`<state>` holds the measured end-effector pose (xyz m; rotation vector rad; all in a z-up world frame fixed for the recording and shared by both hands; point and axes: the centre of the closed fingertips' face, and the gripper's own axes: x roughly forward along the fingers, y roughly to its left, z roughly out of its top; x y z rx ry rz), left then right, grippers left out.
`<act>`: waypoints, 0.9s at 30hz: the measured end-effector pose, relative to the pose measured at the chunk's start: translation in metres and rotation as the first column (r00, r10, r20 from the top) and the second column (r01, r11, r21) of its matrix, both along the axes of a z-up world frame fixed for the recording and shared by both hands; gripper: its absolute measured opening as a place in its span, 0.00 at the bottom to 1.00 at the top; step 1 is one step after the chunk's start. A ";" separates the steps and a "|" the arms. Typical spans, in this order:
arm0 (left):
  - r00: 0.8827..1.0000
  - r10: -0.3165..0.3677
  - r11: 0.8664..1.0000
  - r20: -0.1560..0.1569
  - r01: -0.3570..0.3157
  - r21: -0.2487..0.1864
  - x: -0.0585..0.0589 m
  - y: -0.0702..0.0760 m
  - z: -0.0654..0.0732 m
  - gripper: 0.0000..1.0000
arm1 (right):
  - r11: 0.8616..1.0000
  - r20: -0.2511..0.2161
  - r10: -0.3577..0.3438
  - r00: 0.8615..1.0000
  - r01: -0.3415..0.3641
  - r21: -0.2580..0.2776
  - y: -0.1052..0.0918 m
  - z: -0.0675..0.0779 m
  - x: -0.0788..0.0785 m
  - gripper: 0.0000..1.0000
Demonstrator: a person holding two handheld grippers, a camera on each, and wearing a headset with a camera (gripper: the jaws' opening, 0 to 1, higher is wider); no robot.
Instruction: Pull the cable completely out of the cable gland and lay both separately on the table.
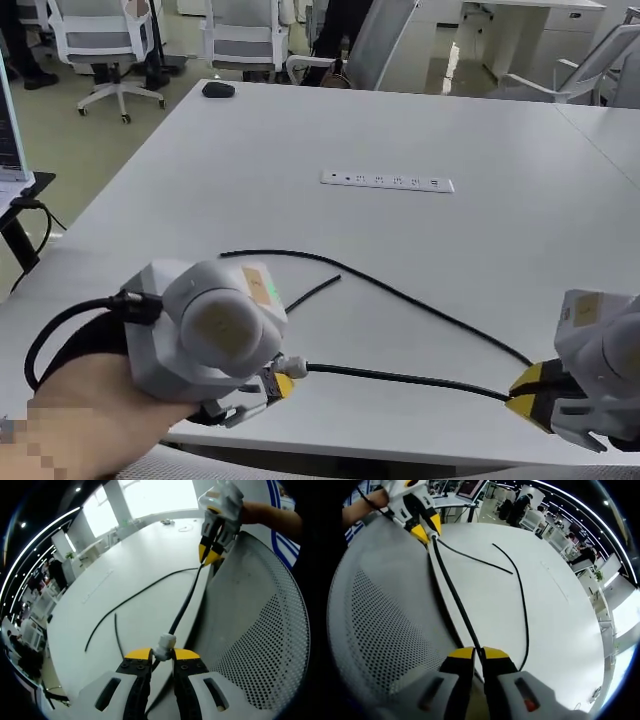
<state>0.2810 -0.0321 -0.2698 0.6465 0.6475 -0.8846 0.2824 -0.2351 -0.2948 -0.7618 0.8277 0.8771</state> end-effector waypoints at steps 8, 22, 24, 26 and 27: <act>1.000 0.009 1.000 0.000 -0.009 0.008 0.001 0.002 0.000 0.17 | 1.000 -0.036 -0.003 0.999 0.002 -0.031 -0.002 -0.011 -0.006 0.02; 1.000 0.001 1.000 -0.014 -0.001 0.020 0.001 -0.002 -0.003 0.16 | 0.998 -0.047 0.041 0.998 -0.039 0.047 0.025 0.006 -0.002 0.13; 1.000 0.002 1.000 -0.013 -0.002 0.025 0.002 -0.001 -0.003 0.16 | 0.996 -0.044 0.055 0.998 -0.051 0.075 0.033 0.013 -0.002 0.16; 1.000 0.002 1.000 -0.015 -0.002 0.027 0.003 -0.001 -0.004 0.16 | 0.993 -0.036 0.072 0.997 -0.068 0.098 0.042 0.020 -0.003 0.19; 1.000 0.001 1.000 -0.016 -0.001 0.027 0.003 -0.001 -0.004 0.16 | 0.990 -0.038 0.087 0.995 -0.082 0.114 0.047 0.023 -0.004 0.20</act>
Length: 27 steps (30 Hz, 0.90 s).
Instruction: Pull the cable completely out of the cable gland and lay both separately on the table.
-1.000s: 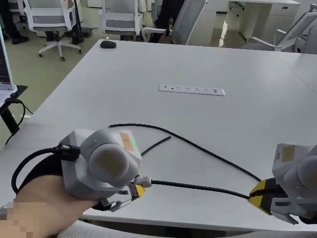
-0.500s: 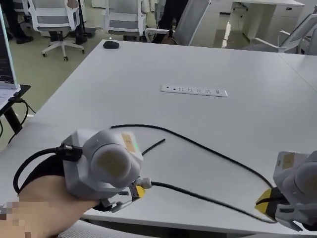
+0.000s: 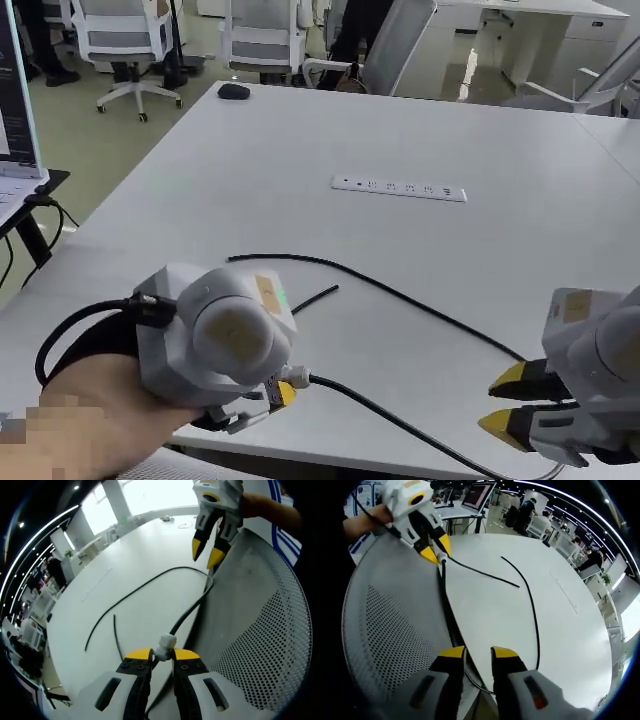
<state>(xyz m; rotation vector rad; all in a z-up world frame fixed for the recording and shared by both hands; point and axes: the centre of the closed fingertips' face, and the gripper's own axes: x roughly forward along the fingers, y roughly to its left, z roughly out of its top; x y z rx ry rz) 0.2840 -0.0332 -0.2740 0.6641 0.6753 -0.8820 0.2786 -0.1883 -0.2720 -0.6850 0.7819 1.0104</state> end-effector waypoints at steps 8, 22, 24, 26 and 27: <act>1.000 -0.009 1.000 0.002 0.009 0.003 0.004 -0.002 0.002 0.17 | 0.995 -0.077 0.074 0.994 -0.068 0.073 0.030 0.002 -0.014 0.29; 0.997 -0.070 0.998 0.037 0.070 0.000 0.002 -0.013 0.013 0.17 | 0.990 -0.057 0.141 0.988 -0.141 0.016 0.069 -0.006 -0.016 0.28; 0.997 -0.074 0.997 0.029 0.075 -0.014 0.000 -0.017 0.014 0.17 | 0.989 -0.053 0.147 0.988 -0.147 0.014 0.074 -0.007 -0.015 0.28; 0.996 -0.081 0.997 0.041 0.082 -0.005 0.001 -0.019 0.015 0.17 | 0.990 -0.044 0.141 0.989 -0.140 0.026 0.078 -0.005 -0.012 0.27; 0.996 -0.082 0.997 0.043 0.082 -0.003 0.001 -0.019 0.015 0.17 | 0.990 -0.040 0.136 0.990 -0.135 0.029 0.080 -0.004 -0.010 0.26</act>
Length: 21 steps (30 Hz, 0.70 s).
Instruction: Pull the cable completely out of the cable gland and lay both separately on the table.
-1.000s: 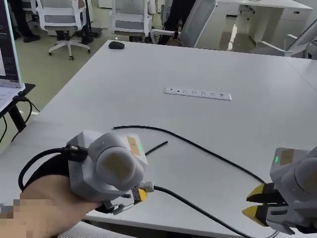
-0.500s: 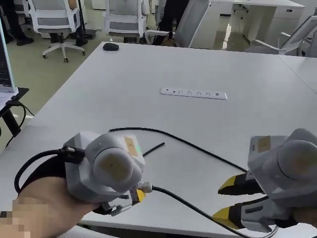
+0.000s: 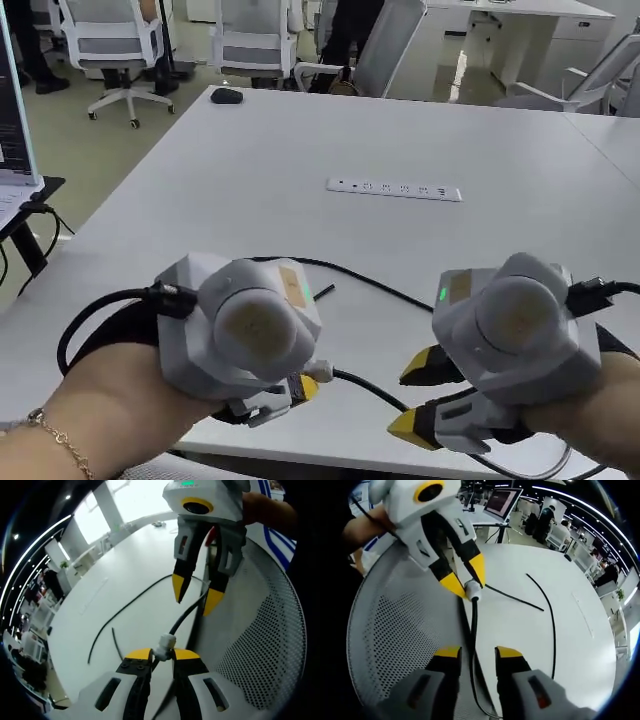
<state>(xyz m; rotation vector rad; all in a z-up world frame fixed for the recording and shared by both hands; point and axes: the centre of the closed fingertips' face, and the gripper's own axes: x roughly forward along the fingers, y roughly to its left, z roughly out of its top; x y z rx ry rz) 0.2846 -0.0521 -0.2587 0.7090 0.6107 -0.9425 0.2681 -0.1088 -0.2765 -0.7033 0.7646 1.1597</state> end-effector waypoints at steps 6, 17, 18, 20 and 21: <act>1.000 -0.005 1.000 0.010 0.005 -0.010 -0.001 -0.001 0.001 0.17 | 0.999 0.037 -0.009 0.999 0.008 0.032 0.006 0.004 0.006 0.20; 1.000 -0.004 1.000 0.000 0.004 -0.016 -0.001 -0.004 -0.001 0.17 | 0.977 0.102 0.012 0.995 -0.034 0.212 0.040 0.028 0.003 0.07; 1.000 -0.004 1.000 -0.005 0.004 -0.029 -0.002 -0.006 0.000 0.17 | 0.975 0.099 0.014 0.995 -0.036 0.220 0.041 0.029 0.002 0.06; 1.000 -0.006 0.999 -0.008 0.005 -0.039 -0.002 -0.008 0.000 0.17 | 0.977 0.092 0.015 0.996 -0.035 0.211 0.040 0.026 0.003 0.05; 1.000 -0.006 0.999 -0.009 0.005 -0.041 -0.002 -0.008 0.000 0.17 | 0.978 0.090 0.017 0.996 -0.035 0.206 0.039 0.024 0.003 0.05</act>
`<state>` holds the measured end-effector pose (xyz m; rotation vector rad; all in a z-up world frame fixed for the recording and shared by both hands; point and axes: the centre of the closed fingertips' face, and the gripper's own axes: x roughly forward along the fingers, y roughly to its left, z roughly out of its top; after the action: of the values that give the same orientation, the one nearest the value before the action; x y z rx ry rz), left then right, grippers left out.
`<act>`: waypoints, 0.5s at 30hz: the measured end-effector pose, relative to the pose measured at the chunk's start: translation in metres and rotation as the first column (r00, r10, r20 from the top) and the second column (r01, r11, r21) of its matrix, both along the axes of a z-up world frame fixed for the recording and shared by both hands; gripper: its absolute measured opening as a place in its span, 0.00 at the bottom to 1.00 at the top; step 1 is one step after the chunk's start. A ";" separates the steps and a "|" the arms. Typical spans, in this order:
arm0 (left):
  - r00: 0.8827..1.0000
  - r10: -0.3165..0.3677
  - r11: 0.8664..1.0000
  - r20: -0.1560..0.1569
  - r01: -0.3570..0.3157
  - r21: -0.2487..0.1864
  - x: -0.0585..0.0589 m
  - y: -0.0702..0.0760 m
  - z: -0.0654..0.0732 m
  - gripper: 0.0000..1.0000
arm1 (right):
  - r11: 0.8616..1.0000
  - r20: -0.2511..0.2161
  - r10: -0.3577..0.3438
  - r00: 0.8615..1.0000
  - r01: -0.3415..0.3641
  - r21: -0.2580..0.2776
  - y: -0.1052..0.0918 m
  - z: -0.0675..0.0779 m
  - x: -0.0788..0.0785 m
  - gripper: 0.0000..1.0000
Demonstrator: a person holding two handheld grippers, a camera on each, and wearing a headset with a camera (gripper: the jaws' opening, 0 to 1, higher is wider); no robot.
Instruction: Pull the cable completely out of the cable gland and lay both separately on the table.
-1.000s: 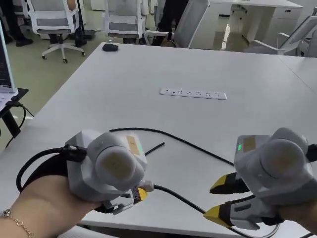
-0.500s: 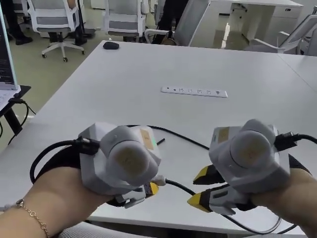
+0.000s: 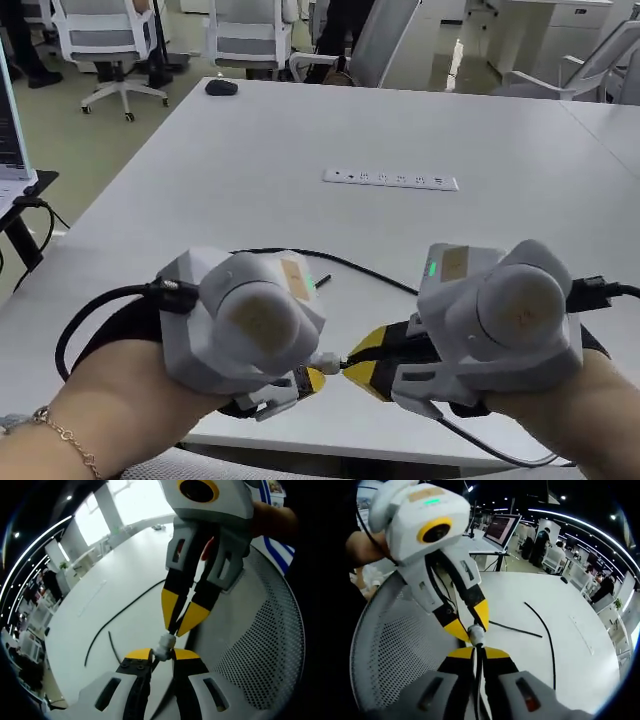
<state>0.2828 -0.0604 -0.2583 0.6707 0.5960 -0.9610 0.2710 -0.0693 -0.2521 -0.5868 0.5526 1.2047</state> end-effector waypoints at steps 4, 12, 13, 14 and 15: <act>1.000 -0.004 1.000 -0.013 0.004 -0.031 -0.001 -0.003 0.003 0.17 | 1.000 -0.008 -0.003 1.000 0.003 -0.030 -0.008 -0.008 0.000 0.03; 0.999 -0.004 0.984 -0.042 -0.003 -0.176 -0.001 -0.008 0.020 0.17 | 0.995 -0.063 -0.026 0.998 0.032 0.097 -0.016 0.006 0.004 0.03; 0.999 -0.009 0.982 -0.042 0.001 -0.191 -0.001 -0.009 0.022 0.17 | 0.994 -0.062 -0.023 0.998 0.029 0.105 -0.017 0.007 0.004 0.03; 0.999 -0.012 0.981 -0.041 0.004 -0.192 -0.001 -0.008 0.023 0.16 | 0.993 -0.065 -0.022 0.998 0.029 0.116 -0.018 0.009 0.003 0.03; 0.999 -0.009 0.981 -0.042 0.001 -0.196 0.000 -0.007 0.024 0.16 | 0.992 -0.069 -0.024 0.997 0.033 0.122 -0.020 0.011 0.004 0.03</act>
<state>0.2825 -0.0678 -0.2348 0.4773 0.5291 -1.0258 0.2747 -0.0890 -0.2413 -0.4333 0.5375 1.2256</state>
